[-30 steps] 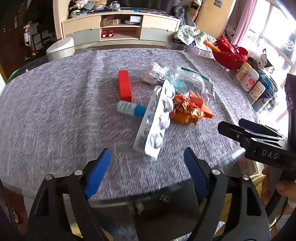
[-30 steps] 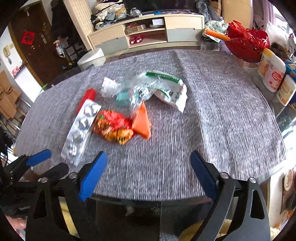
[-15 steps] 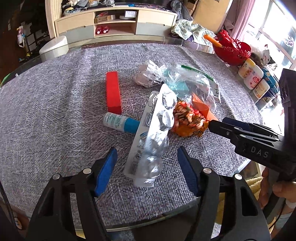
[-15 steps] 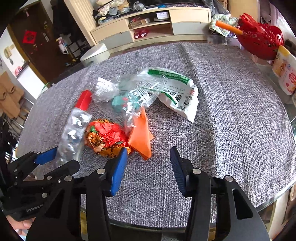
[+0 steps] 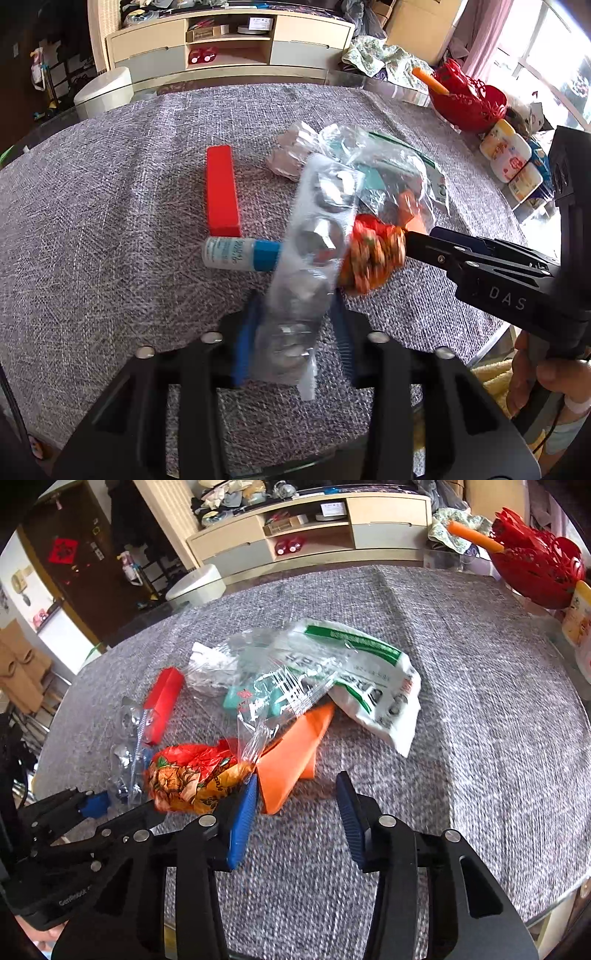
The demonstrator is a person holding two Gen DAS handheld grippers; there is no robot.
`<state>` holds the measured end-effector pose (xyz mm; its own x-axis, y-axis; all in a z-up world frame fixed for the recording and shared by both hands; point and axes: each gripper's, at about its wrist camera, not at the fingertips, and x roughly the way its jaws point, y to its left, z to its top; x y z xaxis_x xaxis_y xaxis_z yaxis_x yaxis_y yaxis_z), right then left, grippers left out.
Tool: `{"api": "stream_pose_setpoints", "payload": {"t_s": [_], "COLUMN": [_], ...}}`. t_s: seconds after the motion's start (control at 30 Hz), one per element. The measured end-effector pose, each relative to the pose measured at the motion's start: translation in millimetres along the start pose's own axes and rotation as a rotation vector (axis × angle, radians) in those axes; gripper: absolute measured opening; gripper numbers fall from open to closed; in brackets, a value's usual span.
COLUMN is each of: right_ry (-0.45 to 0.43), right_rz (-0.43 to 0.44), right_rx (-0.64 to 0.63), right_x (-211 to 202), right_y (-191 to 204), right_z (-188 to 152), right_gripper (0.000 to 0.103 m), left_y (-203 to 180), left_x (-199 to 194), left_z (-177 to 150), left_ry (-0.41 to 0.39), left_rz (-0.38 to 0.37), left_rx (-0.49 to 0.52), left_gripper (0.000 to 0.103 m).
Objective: Collect trash
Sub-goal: 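Grasp the silver blister pack with the left tool while the right tool grasps the orange paper, then drop the blister pack and orange paper into the grey bin with both tools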
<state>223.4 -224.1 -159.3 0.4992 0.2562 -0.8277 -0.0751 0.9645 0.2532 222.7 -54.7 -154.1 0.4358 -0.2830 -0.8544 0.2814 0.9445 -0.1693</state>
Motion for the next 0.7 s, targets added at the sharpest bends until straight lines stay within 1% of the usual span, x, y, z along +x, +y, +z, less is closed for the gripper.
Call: {"api": "stream_pose_setpoints", "payload": {"t_s": [0.03,0.07,0.1,0.27,0.37,0.6,0.7], "right_ry": [-0.001,-0.001,-0.002,-0.012,-0.019,-0.031,-0.027], "right_rz": [0.002,0.007,0.005,-0.008,-0.011,-0.024,-0.016], "right_rx": [-0.004,-0.006,-0.006,-0.009,-0.002,0.007,0.01], "right_x": [0.1,1.2,1.6,-3.3,-12.0,-33.3,-41.7], "right_y": [0.7,1.5,2.0,0.7,-2.2,-8.1,-8.3], "right_z": [-0.2,0.1,1.3,-2.2,-4.3,-14.3,-24.6], "right_gripper": [0.035,0.025,0.023,0.023,0.016,0.014,0.014], "left_y": [1.5,2.7,4.5,5.4,5.0,-0.2,-3.6], "left_x": [-0.5,-1.3,-2.8,-8.9,-13.8,-33.6,-44.4], "left_z": [1.0,2.3,3.5,8.0,7.8,0.7,-5.5], "left_ry": [-0.002,-0.006,-0.011,-0.03,-0.039,-0.068,-0.078], "left_rz": [-0.003,-0.003,-0.002,-0.003,-0.005,-0.009,-0.005], "left_rx": [-0.003,-0.006,-0.007,-0.009,-0.008,-0.006,-0.002], "left_gripper": [0.031,0.03,0.028,0.026,0.026,0.025,0.025]}}
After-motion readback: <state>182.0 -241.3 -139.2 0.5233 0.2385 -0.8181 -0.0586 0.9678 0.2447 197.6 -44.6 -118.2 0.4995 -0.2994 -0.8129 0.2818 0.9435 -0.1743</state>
